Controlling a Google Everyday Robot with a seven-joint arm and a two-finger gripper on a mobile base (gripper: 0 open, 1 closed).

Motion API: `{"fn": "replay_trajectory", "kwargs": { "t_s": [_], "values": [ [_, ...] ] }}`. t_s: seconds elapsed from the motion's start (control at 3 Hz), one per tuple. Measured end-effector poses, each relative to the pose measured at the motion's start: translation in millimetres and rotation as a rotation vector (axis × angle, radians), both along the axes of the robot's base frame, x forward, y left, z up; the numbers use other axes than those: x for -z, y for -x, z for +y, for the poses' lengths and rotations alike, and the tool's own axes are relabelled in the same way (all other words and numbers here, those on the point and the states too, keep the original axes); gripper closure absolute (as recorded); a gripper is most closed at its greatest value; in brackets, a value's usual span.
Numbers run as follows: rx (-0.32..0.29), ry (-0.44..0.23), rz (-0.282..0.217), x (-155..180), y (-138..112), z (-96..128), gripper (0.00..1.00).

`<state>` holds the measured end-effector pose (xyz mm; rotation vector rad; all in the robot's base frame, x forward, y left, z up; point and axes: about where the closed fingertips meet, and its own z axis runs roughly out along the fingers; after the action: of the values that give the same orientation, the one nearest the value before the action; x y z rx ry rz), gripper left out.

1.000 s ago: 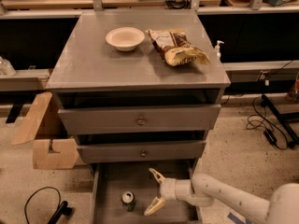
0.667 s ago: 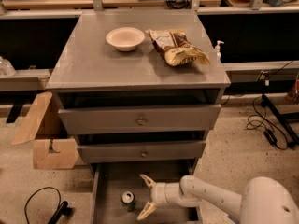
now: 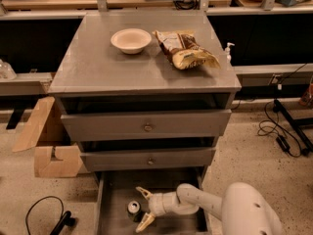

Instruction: Pick green can from bottom drawer and place on counter

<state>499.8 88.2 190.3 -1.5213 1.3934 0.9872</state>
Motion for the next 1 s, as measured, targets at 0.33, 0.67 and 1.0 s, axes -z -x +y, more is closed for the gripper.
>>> {"fn": "replay_trajectory", "kwargs": {
  "t_s": [0.33, 0.67, 1.0],
  "values": [
    [-0.034, 0.002, 0.013, 14.5, -5.5, 13.9, 0.26],
    [-0.072, -0.004, 0.026, 9.0, -3.5, 31.0, 0.51],
    [-0.064, 0.0, -0.009, -33.2, -12.2, 23.1, 0.72]
  ]
}}
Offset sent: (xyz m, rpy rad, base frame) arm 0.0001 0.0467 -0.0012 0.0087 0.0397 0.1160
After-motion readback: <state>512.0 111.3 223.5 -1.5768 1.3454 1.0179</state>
